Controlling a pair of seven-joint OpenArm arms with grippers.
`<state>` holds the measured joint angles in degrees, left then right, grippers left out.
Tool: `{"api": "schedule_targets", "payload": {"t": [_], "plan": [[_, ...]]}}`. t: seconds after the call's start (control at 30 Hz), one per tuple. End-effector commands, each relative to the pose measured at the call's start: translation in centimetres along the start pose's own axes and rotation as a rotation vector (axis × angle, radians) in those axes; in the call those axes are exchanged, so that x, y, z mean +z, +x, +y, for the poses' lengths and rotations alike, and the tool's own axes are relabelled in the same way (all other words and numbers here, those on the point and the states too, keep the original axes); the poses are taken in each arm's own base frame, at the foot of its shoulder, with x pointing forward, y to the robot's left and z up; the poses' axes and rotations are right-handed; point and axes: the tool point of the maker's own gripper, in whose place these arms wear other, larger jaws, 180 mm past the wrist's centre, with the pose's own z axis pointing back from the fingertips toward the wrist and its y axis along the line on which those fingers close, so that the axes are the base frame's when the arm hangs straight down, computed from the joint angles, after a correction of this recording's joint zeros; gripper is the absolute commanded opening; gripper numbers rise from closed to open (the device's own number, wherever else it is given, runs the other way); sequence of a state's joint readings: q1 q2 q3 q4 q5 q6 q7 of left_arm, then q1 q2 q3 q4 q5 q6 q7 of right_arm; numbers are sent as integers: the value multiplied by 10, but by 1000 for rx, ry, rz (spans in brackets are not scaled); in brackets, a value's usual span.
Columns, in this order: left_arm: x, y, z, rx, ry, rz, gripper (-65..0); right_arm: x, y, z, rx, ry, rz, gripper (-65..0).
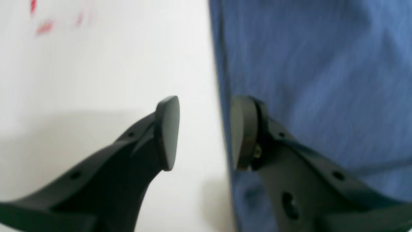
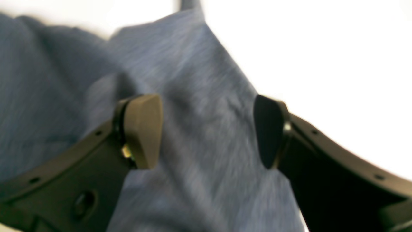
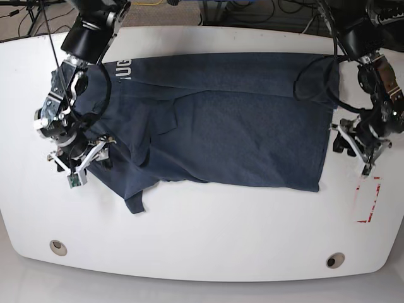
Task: Fold the T-shirt properly
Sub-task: 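Move both grippers to the shirt hem and grasp it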
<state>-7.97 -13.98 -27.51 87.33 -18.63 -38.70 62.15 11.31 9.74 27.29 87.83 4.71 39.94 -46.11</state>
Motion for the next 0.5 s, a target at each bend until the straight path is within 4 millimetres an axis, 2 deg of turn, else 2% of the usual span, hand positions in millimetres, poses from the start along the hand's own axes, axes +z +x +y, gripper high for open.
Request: {"api": "schedule_targets", "payload": {"t": [0.0,0.1,0.27,0.47], "plan": [[3,29,11,11,14,-63,-414,-9,19,-23,-17,-7,-31,-230],[6,43,20,6,30,-85,-414,-24,29,-37,-65,9,-41,-230],[6,59,14,-32,21,-103,-414,-45,37,-52,-150,38,-80,-230],[15,64,20,-59,51,-114,-414,-60,19,-67,-248,54,-68,-230]]}}
